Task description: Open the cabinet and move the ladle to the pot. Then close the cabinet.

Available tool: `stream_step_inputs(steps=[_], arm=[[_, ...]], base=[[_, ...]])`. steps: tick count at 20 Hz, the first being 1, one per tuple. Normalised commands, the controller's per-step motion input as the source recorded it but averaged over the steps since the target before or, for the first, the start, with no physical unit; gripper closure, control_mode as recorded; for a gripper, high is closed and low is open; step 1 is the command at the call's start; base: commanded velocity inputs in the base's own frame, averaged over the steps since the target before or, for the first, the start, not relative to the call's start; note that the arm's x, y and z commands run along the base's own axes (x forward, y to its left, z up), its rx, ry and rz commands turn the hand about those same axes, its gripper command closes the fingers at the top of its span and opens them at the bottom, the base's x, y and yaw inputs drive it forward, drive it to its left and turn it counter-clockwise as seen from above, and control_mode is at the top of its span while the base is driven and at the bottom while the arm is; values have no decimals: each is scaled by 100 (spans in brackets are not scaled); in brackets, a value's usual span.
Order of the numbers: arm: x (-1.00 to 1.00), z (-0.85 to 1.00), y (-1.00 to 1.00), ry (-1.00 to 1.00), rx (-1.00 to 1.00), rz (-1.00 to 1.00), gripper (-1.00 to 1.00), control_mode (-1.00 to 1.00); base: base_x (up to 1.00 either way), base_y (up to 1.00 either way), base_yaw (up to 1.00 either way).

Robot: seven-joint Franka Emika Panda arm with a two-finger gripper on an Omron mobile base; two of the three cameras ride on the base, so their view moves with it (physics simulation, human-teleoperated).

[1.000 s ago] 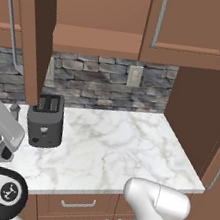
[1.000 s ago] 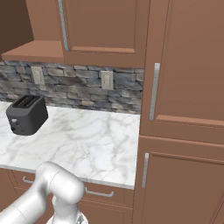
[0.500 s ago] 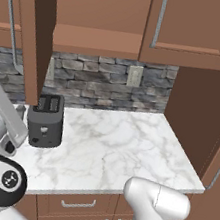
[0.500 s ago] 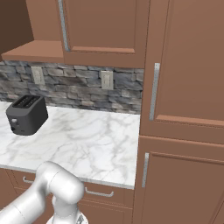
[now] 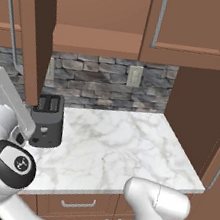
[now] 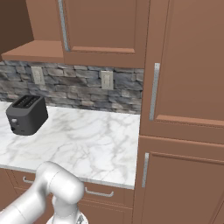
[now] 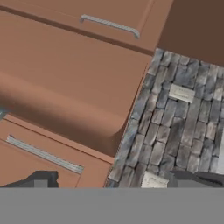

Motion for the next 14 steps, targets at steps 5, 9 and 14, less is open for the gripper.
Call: stream_step_inputs(steps=[5, 9, 14], arm=[[-4, -3, 1, -16, 5, 0, -100, -100], [-16, -1, 1, -18, 11, -4, -100, -100], [-12, 0, 0, -9, 18, -9, -100, -100]], base=[[0, 0, 0], [0, 0, 0], [0, 0, 0]])
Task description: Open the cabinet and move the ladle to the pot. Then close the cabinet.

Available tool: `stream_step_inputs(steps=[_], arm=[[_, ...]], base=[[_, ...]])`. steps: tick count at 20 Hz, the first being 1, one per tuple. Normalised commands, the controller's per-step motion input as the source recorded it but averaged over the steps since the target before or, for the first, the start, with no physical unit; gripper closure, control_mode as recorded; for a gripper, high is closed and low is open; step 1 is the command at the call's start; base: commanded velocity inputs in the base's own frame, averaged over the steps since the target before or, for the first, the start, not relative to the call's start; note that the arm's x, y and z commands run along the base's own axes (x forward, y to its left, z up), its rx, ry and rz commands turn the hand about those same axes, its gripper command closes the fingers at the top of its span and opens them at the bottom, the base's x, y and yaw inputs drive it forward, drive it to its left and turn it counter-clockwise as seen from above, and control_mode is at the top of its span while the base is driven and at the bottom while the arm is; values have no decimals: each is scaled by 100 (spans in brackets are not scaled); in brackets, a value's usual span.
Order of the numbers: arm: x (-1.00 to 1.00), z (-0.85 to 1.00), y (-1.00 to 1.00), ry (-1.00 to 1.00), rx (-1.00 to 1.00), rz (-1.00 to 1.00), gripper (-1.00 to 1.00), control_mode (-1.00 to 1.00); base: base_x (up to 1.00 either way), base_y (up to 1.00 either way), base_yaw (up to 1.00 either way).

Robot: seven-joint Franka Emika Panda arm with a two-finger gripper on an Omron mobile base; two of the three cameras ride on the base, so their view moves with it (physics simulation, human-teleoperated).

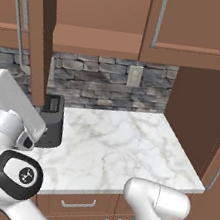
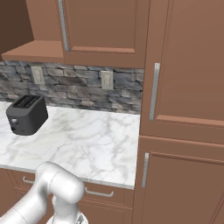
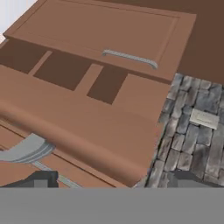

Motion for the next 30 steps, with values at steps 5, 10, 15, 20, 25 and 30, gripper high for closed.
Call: stream_step_inputs(steps=[5, 10, 15, 20, 25, 30], arm=[[-13, 0, 0, -3, 24, -12, -100, -100], [-1, 0, -2, 2, 29, -14, -100, -100], [0, 0, -8, 9, 31, -13, -100, -100], [31, -4, -18, 1, 24, -10, -100, -100], [66, -20, -33, -1, 20, -1, -100, -100], [81, -45, -28, -9, 16, 0, -100, -100]], base=[[0, 0, 0], [0, 0, 0], [0, 0, 0], [0, 0, 0], [0, 0, 0], [0, 0, 0]])
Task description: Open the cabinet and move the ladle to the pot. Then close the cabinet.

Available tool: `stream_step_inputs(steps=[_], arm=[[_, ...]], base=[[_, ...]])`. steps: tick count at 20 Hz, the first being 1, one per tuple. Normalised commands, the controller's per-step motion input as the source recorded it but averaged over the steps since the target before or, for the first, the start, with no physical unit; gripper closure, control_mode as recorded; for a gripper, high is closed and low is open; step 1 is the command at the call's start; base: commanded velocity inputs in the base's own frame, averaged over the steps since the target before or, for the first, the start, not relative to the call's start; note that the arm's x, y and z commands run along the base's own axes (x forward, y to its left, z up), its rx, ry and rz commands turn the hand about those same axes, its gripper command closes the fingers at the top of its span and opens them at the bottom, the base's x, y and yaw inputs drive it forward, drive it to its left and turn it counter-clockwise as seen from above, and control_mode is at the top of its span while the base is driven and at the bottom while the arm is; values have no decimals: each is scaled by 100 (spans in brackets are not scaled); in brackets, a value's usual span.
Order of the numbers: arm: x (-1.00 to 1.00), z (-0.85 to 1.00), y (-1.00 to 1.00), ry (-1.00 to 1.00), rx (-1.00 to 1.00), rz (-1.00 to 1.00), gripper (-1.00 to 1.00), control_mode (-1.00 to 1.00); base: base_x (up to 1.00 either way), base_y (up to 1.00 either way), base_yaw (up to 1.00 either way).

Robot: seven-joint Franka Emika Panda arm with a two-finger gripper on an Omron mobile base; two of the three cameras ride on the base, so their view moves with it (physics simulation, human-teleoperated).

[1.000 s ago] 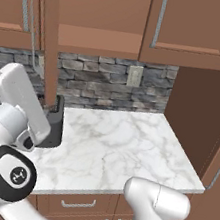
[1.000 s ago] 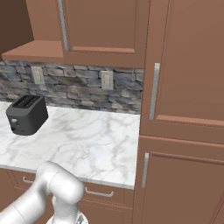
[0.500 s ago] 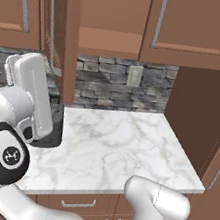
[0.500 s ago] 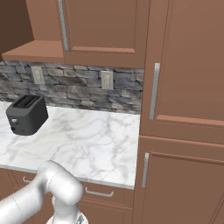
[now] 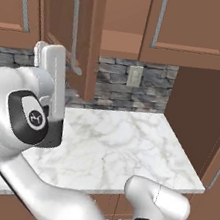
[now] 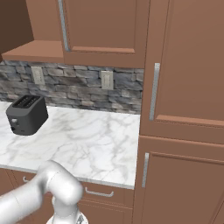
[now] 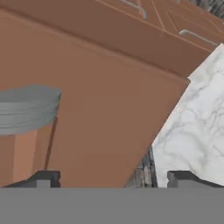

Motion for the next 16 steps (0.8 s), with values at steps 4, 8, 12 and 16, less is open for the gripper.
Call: stream_step_inputs(steps=[4, 8, 12, 16], arm=[[82, -71, -10, -16, 12, 0, -100, -100], [83, -89, -1, -18, 10, 0, -100, -100], [81, -21, -25, -23, 7, 0, -100, -100], [85, 54, -68, -14, 9, 0, -100, -100]], base=[[0, 0, 0], [0, 0, 0], [0, 0, 0], [0, 0, 0]])
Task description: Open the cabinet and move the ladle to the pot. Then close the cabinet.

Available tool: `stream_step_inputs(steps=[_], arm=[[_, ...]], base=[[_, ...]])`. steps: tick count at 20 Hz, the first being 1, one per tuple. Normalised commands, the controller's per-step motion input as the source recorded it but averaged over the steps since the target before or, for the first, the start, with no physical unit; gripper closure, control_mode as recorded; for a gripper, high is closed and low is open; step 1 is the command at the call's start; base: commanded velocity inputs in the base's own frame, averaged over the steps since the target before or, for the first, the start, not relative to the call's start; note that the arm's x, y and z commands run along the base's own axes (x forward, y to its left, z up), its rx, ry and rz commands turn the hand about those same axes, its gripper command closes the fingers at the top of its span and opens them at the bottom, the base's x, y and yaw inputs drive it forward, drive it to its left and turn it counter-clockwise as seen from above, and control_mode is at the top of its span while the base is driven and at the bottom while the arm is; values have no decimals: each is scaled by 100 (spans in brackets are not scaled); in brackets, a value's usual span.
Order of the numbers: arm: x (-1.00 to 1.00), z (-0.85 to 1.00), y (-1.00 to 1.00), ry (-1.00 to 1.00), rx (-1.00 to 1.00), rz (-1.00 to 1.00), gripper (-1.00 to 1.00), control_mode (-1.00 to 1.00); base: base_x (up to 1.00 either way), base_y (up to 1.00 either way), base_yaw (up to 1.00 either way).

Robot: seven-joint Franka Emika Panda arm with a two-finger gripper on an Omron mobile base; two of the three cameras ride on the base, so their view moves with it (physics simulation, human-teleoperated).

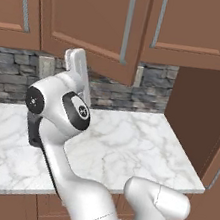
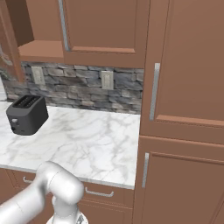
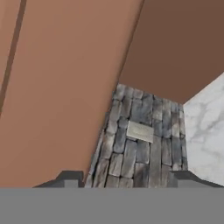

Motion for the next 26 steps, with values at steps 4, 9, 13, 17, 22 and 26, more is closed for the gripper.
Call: stream_step_inputs(steps=[4, 9, 13, 17, 22, 26], arm=[[73, 42, -54, -9, 14, 0, -100, -100], [61, 0, -37, -3, 16, 0, -100, -100], [90, -1, -31, -4, 13, 0, -100, -100], [97, -22, -11, -26, 2, 0, -100, -100], [100, -18, -13, -28, 2, 0, -100, -100], [99, -3, -15, -28, 3, 0, -100, -100]], base=[[0, 0, 0], [0, 0, 0], [0, 0, 0], [0, 0, 0], [0, 0, 0], [0, 0, 0]])
